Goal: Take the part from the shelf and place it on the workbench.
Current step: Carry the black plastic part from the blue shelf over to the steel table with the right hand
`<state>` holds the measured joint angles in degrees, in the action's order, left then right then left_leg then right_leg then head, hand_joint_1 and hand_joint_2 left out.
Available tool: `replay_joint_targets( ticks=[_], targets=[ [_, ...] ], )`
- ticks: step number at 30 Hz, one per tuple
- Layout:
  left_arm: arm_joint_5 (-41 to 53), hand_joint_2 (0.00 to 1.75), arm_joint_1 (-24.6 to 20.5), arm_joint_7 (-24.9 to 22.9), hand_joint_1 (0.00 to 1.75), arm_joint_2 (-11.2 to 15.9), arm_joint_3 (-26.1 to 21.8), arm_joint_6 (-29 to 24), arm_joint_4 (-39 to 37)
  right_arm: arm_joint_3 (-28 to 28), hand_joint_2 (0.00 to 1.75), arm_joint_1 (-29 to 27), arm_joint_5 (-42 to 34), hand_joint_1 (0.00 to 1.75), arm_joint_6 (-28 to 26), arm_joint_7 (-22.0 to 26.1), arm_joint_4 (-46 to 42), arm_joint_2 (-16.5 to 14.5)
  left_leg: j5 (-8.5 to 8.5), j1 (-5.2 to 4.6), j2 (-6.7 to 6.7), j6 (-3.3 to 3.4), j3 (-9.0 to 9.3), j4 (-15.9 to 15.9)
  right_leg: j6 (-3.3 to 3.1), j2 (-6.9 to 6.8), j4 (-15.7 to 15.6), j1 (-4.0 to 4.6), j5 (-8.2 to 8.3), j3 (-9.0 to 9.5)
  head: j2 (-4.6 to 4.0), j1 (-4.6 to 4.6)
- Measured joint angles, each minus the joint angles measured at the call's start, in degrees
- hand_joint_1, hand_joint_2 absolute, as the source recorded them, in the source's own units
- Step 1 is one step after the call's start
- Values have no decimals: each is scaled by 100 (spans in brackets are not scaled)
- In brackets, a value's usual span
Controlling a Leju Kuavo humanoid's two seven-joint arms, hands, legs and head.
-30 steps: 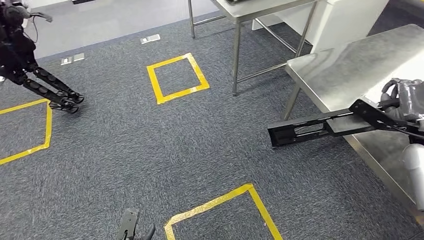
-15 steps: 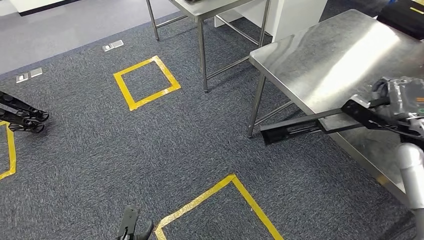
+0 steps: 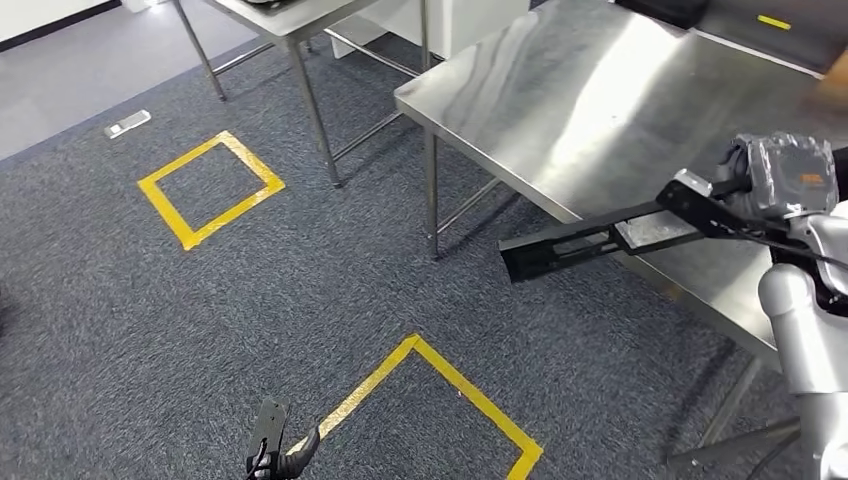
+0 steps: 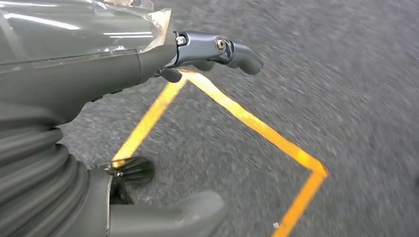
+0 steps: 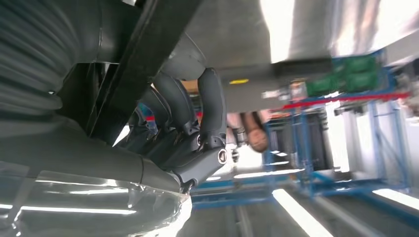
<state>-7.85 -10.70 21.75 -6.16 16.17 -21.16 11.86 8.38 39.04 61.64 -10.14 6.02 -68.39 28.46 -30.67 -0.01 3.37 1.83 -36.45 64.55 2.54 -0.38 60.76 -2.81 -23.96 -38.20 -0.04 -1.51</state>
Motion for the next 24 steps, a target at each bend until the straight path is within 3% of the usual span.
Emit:
replay_joint_targets(
  ticks=[1,2,3,4,5,6,8,10,12,13,15,16,17,19,20,22,24],
  targets=[
    [22,175,-3,-13,0,-1,2,37,1,40,175,53,30,152,-1,-1,28,-46,-222,16,-178,-22,-131,343,-35,65,-5,8,23,-19,0,-5],
    [39,175,-1,-20,0,-1,3,68,1,87,175,85,60,152,-3,-1,57,-93,-425,21,-273,-31,-285,730,-65,136,-7,23,45,-40,0,-5],
    [50,175,2,-26,0,-1,4,93,1,129,175,97,82,152,-6,1,85,-130,-558,22,-315,-25,-415,1048,-89,214,-7,44,68,-66,0,-7],
    [59,175,3,-29,0,-2,6,112,1,167,175,97,101,152,-9,1,113,-162,-586,20,-333,-2,-468,1190,-103,292,-6,69,93,-93,0,-8],
    [63,175,3,-29,0,-2,9,123,1,194,175,96,111,152,-11,1,138,-180,-510,17,-352,35,-418,1124,-111,369,-7,91,120,-119,0,-8],
    [64,175,3,-29,0,-3,13,130,1,216,175,100,116,152,-14,1,160,-193,-354,11,-394,87,-259,850,-110,446,-9,108,150,-142,0,-7],
    [66,175,1,-29,0,8,23,133,0,249,175,119,121,152,-19,1,187,-208,-46,-10,-664,209,177,82,-83,582,-24,115,213,-173,0,-2],
    [68,175,3,-28,0,23,31,132,0,280,175,134,124,152,-21,-6,219,-229,84,-53,-867,296,399,-345,-13,702,-62,84,284,-196,0,-2],
    [70,175,2,-28,0,26,34,141,1,313,175,130,126,152,-22,-13,250,-243,164,-91,-769,344,416,-451,88,836,-156,68,386,-221,0,-6],
    [70,175,-3,-28,0,25,35,152,1,328,175,129,128,152,-22,-14,263,-244,240,-93,-688,342,433,-541,113,792,-178,78,412,-252,0,-4],
    [67,175,1,-27,0,14,34,174,0,364,175,192,146,152,-16,-14,305,-252,407,-81,-511,352,460,-742,77,481,52,140,247,-412,0,27],
    [65,175,14,-26,0,11,33,180,-1,392,175,251,156,152,-10,-12,341,-273,459,-82,-418,348,447,-793,29,281,365,147,61,-548,0,50],
    [64,175,34,-25,0,7,32,181,-1,425,175,317,167,152,-3,-7,384,-297,486,-85,-323,359,421,-809,-2,175,751,156,-139,-692,0,72],
    [63,175,75,-24,0,5,31,173,-3,498,175,405,174,152,7,5,479,-356,508,-83,-121,343,371,-806,27,109,1302,138,-362,-823,0,92],
    [61,175,89,-23,0,5,31,168,-3,530,175,433,178,152,10,11,523,-377,513,-80,-29,334,357,-802,75,80,1283,127,-358,-726,0,94],
    [57,175,102,-20,0,2,30,162,-4,585,175,488,181,152,7,24,593,-404,504,-78,136,304,340,-769,183,-93,623,106,-185,-236,0,95],
    [51,175,109,-5,0,-1,28,162,-5,631,175,563,181,152,-4,40,645,-433,465,-114,273,243,307,-692,184,-381,-60,159,-75,199,0,106]
  ],
)
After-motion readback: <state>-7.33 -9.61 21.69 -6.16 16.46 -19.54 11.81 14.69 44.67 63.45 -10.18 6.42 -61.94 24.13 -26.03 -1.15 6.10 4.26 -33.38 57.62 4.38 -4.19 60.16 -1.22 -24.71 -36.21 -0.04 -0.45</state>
